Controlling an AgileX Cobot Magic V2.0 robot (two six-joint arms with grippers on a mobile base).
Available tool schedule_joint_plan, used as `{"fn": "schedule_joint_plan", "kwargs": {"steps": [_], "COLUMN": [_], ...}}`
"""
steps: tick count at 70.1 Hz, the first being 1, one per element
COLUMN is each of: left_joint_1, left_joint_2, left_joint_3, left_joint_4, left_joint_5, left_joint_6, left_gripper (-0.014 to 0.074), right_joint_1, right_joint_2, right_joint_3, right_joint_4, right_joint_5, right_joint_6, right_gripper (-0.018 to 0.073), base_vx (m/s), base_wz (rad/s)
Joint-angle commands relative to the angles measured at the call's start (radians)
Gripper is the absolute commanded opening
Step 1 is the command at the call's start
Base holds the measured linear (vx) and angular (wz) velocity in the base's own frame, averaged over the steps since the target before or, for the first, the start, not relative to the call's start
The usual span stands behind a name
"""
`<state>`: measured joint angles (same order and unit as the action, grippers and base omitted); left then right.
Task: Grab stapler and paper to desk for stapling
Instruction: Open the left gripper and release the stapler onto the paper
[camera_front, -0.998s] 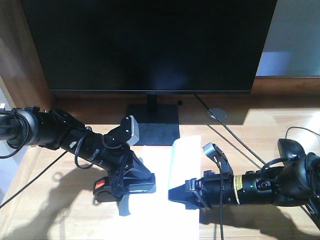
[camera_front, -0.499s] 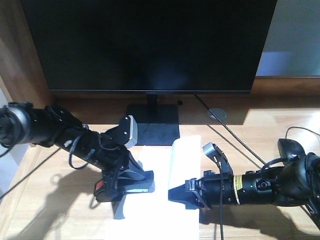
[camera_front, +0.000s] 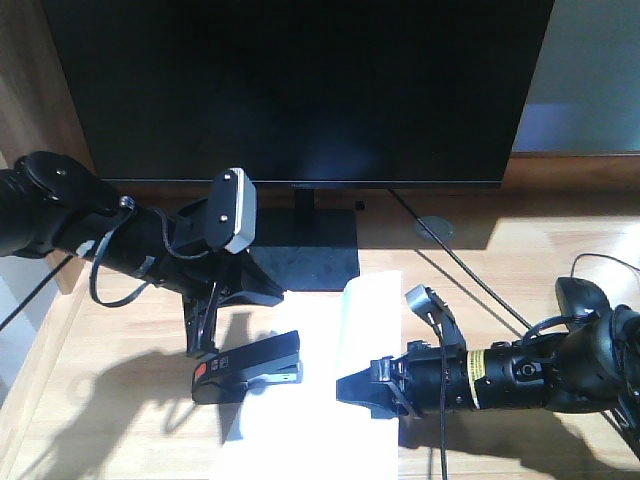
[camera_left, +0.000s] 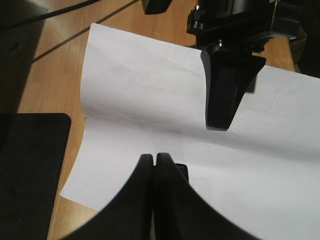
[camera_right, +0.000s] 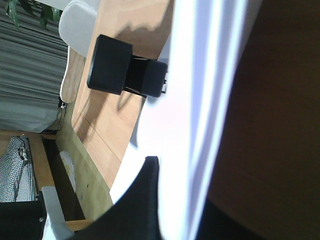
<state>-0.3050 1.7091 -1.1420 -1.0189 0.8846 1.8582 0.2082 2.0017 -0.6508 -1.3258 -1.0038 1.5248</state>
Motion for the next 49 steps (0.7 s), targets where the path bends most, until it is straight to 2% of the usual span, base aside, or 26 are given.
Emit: {"fn": "schedule_joint_plan", "kwargs": {"steps": [1, 6, 11, 28, 33, 39, 49], "left_joint_1": [0.000, 0.000, 0.000, 0.000, 0.000, 0.000, 0.000], "left_joint_2": [-0.056, -0.056, -0.056, -0.056, -0.056, -0.056, -0.060], "left_joint_3": [-0.018, -0.018, -0.018, -0.018, -0.018, -0.018, -0.018], "left_joint_4": [-0.044, -0.043, -0.045, -0.045, -0.045, -0.045, -0.042], "left_joint_5": [0.011, 0.017, 0.022, 0.038, 0.041, 0.044, 0.047], "left_joint_6": [-0.031, -0.035, -0.035, -0.053, -0.062, -0.062, -0.062], "left_gripper": [-0.0006, -0.0006, -0.0006, -0.0006, -0.0006, -0.0006, -0.0006], "right_joint_1": [0.000, 0.000, 0.000, 0.000, 0.000, 0.000, 0.000], "right_joint_2": [-0.038, -0.038, -0.040, -0.041, -0.041, -0.041, -0.041], "right_joint_3": [-0.015, -0.015, -0.015, -0.015, -0.015, -0.015, -0.015], "right_joint_4": [0.006, 0.007, 0.007, 0.016, 0.016, 0.015, 0.016], "right_joint_5": [-0.075, -0.095, -0.110, -0.081, -0.054, -0.032, -0.023], "right_joint_6": [-0.012, -0.014, -0.027, -0.034, -0.034, -0.034, -0.034], "right_gripper": [0.0033, 0.0077, 0.0159, 0.0572, 0.0648, 0.0670, 0.0633], "base_vx": [0.00, 0.00, 0.00, 0.00, 0.00, 0.00, 0.00], "base_wz": [0.00, 0.00, 0.00, 0.00, 0.00, 0.00, 0.00]}}
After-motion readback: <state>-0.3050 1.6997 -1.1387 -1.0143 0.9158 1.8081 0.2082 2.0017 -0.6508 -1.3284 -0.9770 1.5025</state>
